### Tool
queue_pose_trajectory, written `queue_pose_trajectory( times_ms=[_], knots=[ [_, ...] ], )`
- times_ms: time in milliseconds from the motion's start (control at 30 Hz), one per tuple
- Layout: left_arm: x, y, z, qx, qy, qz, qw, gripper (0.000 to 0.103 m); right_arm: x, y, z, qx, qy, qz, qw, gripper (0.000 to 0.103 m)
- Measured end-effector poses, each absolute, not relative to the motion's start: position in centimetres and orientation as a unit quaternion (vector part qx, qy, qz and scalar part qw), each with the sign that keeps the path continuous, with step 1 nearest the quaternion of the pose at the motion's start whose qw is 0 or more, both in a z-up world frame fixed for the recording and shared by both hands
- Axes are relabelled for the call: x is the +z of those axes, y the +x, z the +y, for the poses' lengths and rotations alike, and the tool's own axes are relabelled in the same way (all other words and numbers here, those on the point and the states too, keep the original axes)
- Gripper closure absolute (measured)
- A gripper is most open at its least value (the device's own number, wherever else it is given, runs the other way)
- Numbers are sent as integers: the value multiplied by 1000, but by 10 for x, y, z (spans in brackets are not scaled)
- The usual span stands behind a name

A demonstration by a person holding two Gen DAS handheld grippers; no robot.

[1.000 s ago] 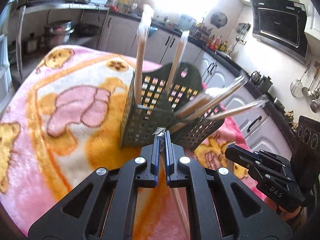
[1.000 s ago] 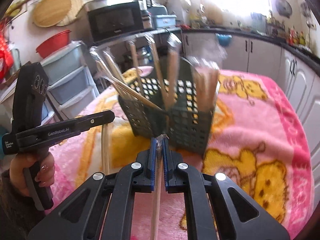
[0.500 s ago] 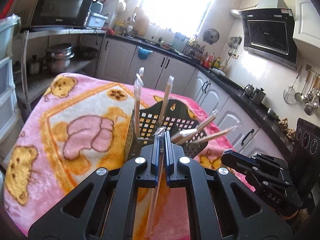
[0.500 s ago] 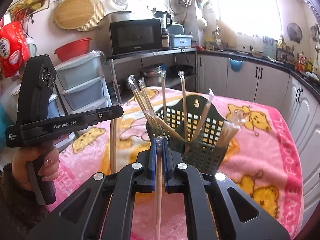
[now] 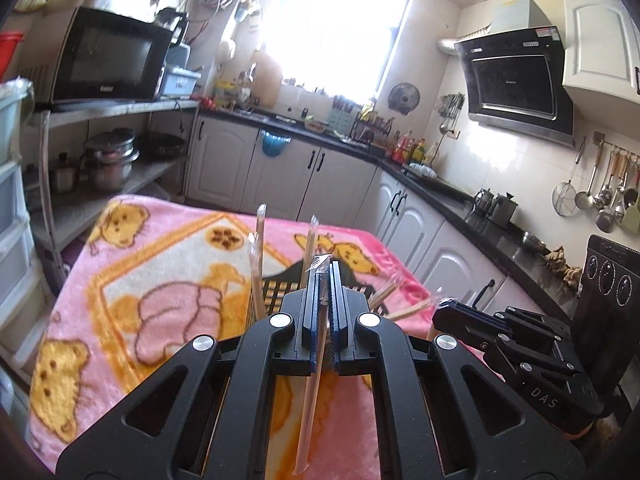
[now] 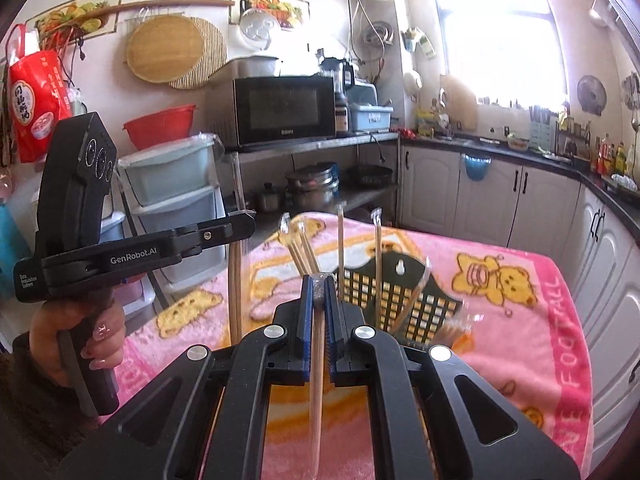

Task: Organize utensils
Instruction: 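Lift both held chopsticks upright and carry them over the green caddy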

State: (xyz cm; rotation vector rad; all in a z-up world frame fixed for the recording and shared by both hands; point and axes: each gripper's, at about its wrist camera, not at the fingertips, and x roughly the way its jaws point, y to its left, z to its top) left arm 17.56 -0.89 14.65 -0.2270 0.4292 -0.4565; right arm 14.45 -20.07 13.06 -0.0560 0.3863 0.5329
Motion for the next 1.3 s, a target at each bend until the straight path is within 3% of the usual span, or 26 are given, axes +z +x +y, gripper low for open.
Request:
queue_pose_trajectory(
  times_ms=[1000, 1300],
  knots=[
    [247, 194, -25, -207, -95, 71, 971, 101, 231, 178, -216, 239, 4, 43, 970, 97],
    [254, 217, -31, -177, -97, 41, 979, 101, 237, 218, -235, 203, 32, 32, 978, 97]
  ],
)
